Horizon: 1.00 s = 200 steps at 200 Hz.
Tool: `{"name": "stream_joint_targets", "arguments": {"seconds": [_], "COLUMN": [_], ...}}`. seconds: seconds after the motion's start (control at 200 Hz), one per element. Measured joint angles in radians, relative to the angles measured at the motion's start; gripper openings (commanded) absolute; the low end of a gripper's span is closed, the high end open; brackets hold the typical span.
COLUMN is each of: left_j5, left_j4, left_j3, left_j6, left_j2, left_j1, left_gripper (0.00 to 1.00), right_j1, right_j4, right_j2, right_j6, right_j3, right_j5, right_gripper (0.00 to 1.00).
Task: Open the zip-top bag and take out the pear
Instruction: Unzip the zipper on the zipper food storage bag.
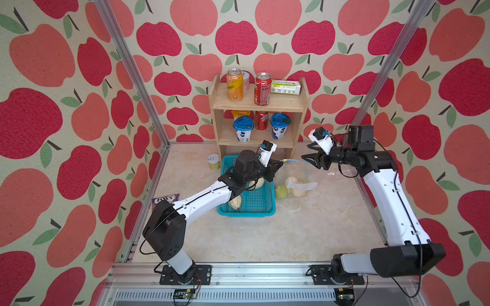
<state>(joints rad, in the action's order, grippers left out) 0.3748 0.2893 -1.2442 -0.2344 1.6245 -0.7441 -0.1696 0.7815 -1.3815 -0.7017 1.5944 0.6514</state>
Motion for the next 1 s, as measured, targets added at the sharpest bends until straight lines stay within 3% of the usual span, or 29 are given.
{"name": "stream_joint_targets", "arguments": {"seconds": [0.18,0.385,1.001], "left_j5": [0.0,0.0,0.0], "left_j4": [0.0,-0.001,0.0], "left_j3": [0.0,0.0,0.0], "left_j6": [0.001,0.001,0.0], "left_j2": [0.0,0.0,0.0], "left_j1": [0.0,0.0,0.0], "left_gripper": [0.0,0.01,0.01], "right_j1": [-0.045,-0.112,-0.221], "right_j4": [0.023,0.032,-0.006], "right_j2": [-0.008,-0.026,-0.079], "right_j6": [-0.198,-0.33,-0.439], "right_j3": [0.0,0.0,0.006], "right_j5": [0.002,-0.015,-0.139], "right_gripper": [0.53,0.42,0.33]}}
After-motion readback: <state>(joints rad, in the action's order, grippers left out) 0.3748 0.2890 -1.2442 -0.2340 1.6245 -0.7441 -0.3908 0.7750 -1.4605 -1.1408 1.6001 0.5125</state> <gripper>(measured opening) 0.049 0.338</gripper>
